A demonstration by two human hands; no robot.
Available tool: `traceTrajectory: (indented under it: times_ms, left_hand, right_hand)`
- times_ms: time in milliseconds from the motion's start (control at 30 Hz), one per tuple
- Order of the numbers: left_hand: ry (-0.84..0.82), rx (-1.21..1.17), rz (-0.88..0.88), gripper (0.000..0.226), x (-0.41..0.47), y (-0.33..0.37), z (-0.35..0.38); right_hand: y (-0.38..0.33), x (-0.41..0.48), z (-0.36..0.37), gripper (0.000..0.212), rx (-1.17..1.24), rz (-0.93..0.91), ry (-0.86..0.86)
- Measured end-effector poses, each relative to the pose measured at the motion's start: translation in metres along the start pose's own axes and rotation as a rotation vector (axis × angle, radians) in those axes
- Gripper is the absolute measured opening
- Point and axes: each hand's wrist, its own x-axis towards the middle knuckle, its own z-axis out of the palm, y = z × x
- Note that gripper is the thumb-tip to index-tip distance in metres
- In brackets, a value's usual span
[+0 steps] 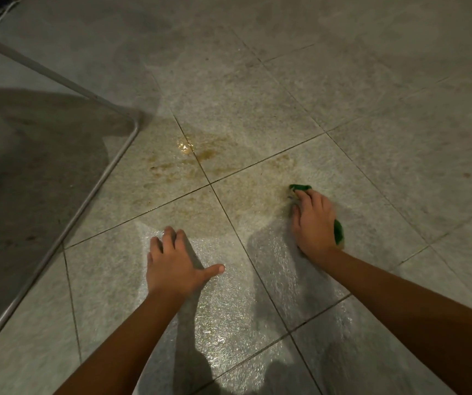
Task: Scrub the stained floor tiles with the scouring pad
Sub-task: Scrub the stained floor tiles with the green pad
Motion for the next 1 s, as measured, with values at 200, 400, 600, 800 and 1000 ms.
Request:
traceTrajectory:
  times_ms: [200,400,600,800,1000]
  left_hand:
    - [-0.012,0.017,0.001,0.119,-0.001,0.000,-0.002]
    - [-0.033,0.024,-0.001,0.119,-0.001,0.002,-0.004]
    - [-0.062,0.018,-0.008,0.119,-0.001,0.003,-0.006]
    - [-0.077,0.024,-0.016,0.120,0.000,0.003,-0.007]
    - [-0.068,0.011,-0.013,0.120,0.001,0.003,-0.006]
  right_hand:
    - [-0.009,-0.017,-0.005,0.037,0.051,-0.259,-0.137]
    - [0.030,-0.021,-0.018,0.045,0.005,-0.180,-0.108]
    - [0.004,0.010,-0.001,0.038,0.095,0.036,-0.037]
    - [-0.016,-0.002,0.003,0.036,0.147,-0.149,-0.139]
    - [0.026,-0.028,-0.017,0.044,0.176,-0.176,-0.126]
